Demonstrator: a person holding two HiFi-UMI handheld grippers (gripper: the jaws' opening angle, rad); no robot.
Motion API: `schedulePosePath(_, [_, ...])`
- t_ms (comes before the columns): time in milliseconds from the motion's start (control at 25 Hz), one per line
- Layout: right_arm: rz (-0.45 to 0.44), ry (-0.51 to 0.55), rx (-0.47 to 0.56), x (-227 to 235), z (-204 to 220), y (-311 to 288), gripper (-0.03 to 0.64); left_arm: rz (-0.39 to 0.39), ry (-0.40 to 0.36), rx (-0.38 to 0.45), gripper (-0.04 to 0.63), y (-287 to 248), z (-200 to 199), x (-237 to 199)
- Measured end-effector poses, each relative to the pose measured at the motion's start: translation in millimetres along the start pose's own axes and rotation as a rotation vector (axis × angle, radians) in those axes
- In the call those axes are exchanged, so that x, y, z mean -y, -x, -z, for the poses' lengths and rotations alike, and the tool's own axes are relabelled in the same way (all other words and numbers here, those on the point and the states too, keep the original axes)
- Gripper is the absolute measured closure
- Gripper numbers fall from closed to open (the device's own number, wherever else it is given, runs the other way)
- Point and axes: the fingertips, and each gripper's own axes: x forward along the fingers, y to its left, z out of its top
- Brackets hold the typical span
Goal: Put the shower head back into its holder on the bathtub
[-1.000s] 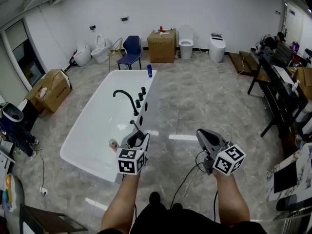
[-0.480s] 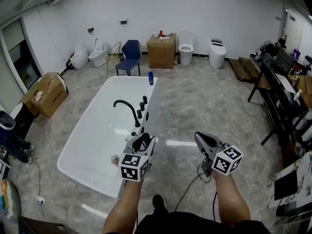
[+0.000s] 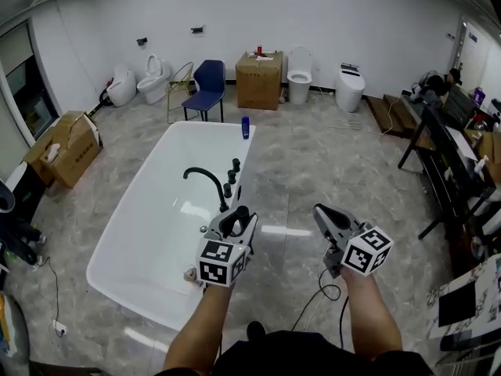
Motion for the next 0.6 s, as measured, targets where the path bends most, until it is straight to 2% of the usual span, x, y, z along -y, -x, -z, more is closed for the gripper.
schedulePosePath(360, [0.034, -0.044, -0.048, 20, 17, -18, 0.600, 0.015, 0.039, -0.030, 0.443, -22, 12, -24])
schedulePosePath(600, [0.020, -0.078, -0.041, 55, 18, -40, 0.600, -0.002, 0.057, -0.062, 0.443, -49, 21, -36])
